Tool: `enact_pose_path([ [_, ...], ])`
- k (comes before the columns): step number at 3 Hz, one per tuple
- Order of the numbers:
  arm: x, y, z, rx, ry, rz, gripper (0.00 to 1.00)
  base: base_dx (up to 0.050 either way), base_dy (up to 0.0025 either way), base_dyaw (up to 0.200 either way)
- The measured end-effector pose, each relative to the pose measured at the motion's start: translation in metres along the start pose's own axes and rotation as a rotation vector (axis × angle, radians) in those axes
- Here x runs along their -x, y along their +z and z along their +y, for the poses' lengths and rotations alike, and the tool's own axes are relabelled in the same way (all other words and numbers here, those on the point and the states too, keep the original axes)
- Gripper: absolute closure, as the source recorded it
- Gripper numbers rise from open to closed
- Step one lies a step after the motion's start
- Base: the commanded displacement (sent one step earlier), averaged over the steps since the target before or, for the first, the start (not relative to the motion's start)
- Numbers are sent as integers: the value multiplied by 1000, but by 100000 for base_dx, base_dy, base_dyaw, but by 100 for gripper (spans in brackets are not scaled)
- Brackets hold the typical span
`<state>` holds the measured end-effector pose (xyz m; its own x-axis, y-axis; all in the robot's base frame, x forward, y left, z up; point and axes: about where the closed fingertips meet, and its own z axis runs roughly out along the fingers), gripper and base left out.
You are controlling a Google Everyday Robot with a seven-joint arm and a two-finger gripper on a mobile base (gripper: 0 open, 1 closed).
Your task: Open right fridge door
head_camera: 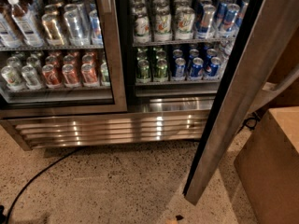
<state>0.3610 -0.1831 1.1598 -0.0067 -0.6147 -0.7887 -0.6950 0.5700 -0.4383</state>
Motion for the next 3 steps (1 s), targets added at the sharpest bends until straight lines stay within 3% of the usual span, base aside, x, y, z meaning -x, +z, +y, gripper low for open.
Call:
enact_pose_path([
  [2,-2,2,-13,0,0,0,100,0,0,0],
  [3,-2,2,-13,0,0,0,82,0,0,0],
])
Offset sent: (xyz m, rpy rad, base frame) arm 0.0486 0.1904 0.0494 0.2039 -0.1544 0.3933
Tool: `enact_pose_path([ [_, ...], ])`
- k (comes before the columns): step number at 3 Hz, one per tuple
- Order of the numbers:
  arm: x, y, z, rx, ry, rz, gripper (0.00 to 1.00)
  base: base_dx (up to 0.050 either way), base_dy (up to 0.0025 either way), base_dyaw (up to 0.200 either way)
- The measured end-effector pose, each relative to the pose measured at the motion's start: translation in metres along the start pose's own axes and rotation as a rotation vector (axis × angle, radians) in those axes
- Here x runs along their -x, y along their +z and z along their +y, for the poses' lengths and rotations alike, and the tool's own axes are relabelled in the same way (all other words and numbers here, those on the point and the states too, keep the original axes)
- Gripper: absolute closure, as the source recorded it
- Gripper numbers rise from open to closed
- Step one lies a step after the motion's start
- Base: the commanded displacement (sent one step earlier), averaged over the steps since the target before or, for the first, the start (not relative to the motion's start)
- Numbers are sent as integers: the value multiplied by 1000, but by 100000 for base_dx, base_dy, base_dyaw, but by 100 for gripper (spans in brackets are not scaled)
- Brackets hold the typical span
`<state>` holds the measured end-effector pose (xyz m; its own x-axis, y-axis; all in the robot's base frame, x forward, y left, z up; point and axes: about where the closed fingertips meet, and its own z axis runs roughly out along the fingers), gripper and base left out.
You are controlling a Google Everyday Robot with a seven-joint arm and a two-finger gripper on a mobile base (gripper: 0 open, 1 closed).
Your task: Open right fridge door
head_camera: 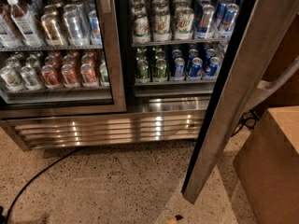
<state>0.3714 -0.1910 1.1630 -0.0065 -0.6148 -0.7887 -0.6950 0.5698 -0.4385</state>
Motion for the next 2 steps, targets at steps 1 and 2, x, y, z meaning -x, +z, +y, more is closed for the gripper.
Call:
enact_pose_path([
  [1,0,0,0,0,0,0,59,0,0,0],
  [2,0,0,0,0,0,0,0,-5000,1,-4],
])
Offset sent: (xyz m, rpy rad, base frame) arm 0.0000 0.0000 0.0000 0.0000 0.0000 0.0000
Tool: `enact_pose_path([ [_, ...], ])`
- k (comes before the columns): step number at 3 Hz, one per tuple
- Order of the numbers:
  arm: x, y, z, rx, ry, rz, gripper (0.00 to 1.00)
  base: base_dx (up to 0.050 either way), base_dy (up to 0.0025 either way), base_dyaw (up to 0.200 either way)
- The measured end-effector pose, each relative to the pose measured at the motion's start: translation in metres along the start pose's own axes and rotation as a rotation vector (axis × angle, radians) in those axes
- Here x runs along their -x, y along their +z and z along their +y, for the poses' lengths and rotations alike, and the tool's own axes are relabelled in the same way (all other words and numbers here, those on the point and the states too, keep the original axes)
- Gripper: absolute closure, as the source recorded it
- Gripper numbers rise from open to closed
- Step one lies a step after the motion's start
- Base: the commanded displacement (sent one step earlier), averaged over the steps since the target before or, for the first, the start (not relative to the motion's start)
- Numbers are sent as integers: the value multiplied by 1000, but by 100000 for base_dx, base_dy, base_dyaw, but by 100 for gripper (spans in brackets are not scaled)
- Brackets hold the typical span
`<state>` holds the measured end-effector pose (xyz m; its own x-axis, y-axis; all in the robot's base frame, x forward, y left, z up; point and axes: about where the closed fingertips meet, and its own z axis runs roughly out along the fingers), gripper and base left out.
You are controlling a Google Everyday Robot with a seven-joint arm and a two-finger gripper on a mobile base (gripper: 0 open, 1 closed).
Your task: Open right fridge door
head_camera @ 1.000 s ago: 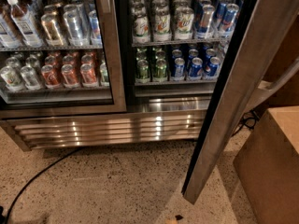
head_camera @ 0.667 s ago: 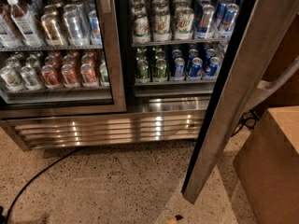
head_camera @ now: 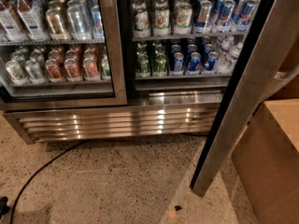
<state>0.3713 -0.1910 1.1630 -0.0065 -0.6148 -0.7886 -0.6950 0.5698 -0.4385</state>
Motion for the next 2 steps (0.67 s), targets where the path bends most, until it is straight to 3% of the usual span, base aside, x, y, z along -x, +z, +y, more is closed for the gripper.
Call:
enact_pose_path([
  [2,0,-1,-3,2,-7,3,0,0,0,0],
])
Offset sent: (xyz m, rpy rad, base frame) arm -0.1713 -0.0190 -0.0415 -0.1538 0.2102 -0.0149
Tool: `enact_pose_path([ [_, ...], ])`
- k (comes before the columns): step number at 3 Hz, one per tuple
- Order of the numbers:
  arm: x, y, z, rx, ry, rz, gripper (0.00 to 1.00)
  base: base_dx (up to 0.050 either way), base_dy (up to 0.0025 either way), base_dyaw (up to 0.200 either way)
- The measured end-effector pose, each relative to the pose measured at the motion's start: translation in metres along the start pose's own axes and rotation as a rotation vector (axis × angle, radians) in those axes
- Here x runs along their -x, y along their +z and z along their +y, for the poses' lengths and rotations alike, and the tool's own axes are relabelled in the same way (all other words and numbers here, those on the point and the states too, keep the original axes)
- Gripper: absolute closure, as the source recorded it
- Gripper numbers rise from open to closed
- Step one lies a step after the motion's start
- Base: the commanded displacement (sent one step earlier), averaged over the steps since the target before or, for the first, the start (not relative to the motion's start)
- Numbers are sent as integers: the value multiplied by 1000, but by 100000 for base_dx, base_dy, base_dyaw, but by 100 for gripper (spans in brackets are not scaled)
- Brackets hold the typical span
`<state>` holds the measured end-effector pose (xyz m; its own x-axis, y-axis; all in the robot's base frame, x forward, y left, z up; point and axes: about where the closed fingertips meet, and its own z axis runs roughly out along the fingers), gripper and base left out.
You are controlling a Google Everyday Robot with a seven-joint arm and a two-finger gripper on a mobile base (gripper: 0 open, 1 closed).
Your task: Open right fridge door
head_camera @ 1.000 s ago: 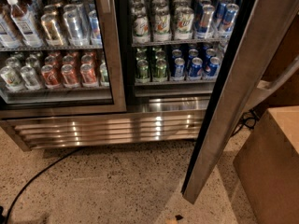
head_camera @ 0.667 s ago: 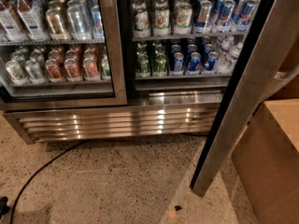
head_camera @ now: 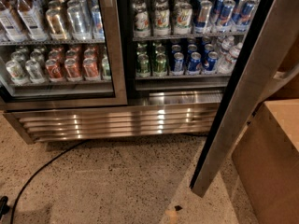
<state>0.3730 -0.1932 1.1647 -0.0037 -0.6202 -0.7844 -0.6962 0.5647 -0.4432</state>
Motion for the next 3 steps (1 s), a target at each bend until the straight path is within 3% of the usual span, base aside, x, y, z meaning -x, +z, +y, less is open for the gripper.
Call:
enact_pose_path([
  [1,0,-2,4,9,-7,4,0,0,0,0],
  [2,-11,-28,34,32,-48,36,0,0,0,0],
  [3,-25,-92,104,70,-110,110,0,0,0,0],
])
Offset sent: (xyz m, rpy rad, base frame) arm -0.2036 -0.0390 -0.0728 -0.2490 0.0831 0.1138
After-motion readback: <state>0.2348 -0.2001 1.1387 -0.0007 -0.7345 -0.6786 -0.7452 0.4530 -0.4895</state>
